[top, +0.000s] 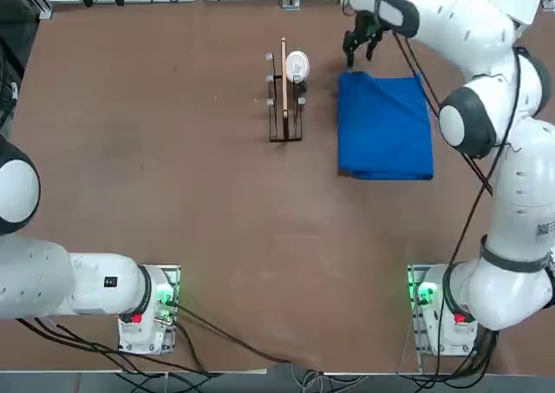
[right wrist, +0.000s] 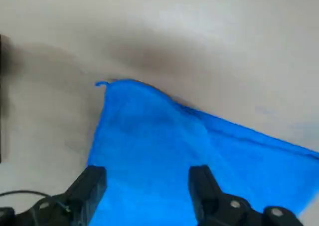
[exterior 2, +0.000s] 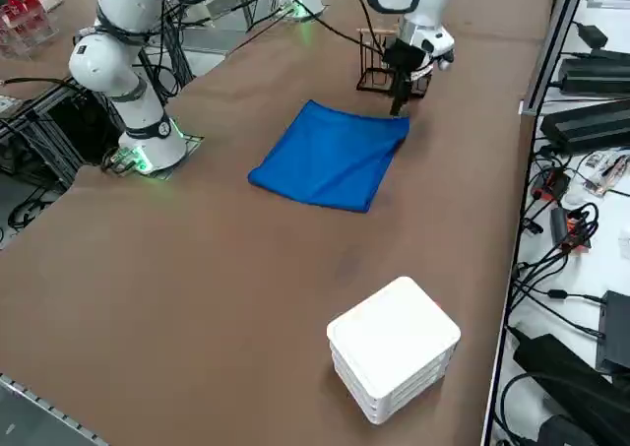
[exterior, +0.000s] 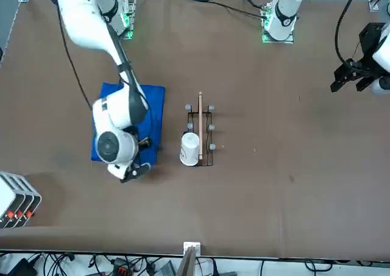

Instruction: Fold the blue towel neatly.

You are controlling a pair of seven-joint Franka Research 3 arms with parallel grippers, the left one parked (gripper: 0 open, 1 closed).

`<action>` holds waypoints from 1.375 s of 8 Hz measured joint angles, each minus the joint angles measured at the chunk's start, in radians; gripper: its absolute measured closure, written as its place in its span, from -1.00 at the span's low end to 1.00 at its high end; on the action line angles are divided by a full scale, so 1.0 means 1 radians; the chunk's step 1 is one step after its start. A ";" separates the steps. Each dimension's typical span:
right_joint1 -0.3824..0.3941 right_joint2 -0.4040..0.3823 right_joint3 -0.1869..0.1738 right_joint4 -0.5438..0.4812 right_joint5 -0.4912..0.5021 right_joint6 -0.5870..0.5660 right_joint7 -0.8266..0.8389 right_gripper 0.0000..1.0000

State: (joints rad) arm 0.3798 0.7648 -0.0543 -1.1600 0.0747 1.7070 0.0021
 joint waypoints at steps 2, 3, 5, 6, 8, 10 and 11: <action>-0.015 -0.113 -0.033 0.004 0.000 -0.095 0.000 -1.00; -0.016 -0.174 -0.056 -0.005 0.000 -0.120 0.000 -1.00; -0.020 -0.289 -0.103 -0.038 0.000 -0.135 0.000 -1.00; -0.023 -0.334 -0.129 -0.048 0.000 -0.137 0.000 -1.00; -0.025 -0.396 -0.172 -0.059 0.000 -0.138 0.000 -1.00; -0.025 -0.452 -0.210 -0.061 -0.001 -0.174 0.001 -1.00; -0.025 -0.478 -0.240 -0.063 -0.002 -0.196 0.001 -1.00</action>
State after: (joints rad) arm 0.3547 0.2872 -0.2939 -1.2233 0.0727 1.5111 0.0029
